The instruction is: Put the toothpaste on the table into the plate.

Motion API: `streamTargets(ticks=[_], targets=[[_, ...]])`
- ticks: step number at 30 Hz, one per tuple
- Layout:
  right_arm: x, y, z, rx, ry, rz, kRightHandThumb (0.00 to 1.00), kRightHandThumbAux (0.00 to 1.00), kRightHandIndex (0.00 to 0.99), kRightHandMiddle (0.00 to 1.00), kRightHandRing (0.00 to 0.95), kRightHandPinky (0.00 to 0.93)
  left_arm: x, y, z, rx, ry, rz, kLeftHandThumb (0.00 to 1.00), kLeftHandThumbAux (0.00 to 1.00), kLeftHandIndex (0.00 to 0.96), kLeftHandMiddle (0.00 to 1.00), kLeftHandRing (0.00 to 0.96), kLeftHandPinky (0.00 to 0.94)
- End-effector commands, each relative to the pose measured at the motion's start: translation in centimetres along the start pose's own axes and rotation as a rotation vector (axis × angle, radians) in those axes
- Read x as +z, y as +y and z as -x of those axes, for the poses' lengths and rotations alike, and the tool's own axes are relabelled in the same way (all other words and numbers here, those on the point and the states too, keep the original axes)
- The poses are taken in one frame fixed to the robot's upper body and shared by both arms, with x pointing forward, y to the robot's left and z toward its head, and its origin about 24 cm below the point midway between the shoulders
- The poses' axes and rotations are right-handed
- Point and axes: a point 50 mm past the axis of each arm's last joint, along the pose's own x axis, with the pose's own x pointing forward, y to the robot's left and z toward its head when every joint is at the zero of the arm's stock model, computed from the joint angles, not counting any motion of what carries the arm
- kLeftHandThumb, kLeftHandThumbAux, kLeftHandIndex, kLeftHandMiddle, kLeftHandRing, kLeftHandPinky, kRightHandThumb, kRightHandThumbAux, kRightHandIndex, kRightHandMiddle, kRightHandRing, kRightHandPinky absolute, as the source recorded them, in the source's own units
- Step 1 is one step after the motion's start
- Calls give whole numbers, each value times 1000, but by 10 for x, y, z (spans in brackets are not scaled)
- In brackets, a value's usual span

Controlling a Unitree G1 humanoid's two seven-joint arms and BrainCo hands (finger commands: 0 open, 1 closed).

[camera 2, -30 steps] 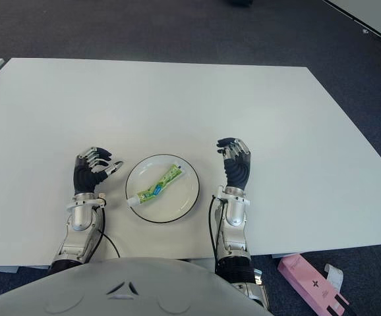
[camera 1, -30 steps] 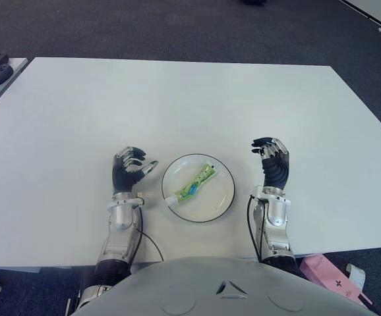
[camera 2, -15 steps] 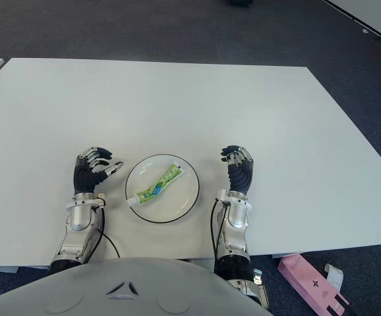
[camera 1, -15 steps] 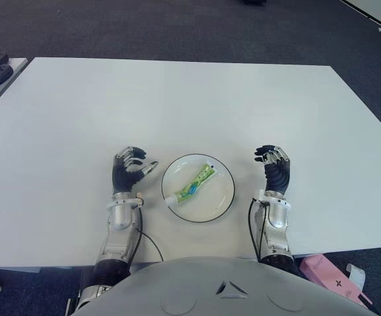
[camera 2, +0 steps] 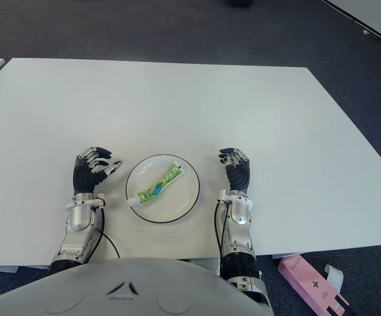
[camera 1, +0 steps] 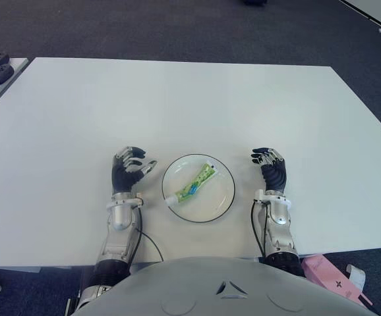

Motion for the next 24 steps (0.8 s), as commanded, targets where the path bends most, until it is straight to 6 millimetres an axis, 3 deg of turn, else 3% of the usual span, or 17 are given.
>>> streamTargets(ticks=[1,24], targets=[[-12,-1,5,25,104,33,712,731,423,433,433,428,-9,2,6,3,53,1,9,998,478,483,498,513],[-15,5,12,95,111,243,716,730,426,454,431,423,-8,2,7,-17,58,-17,0,998,479,490,507,521]])
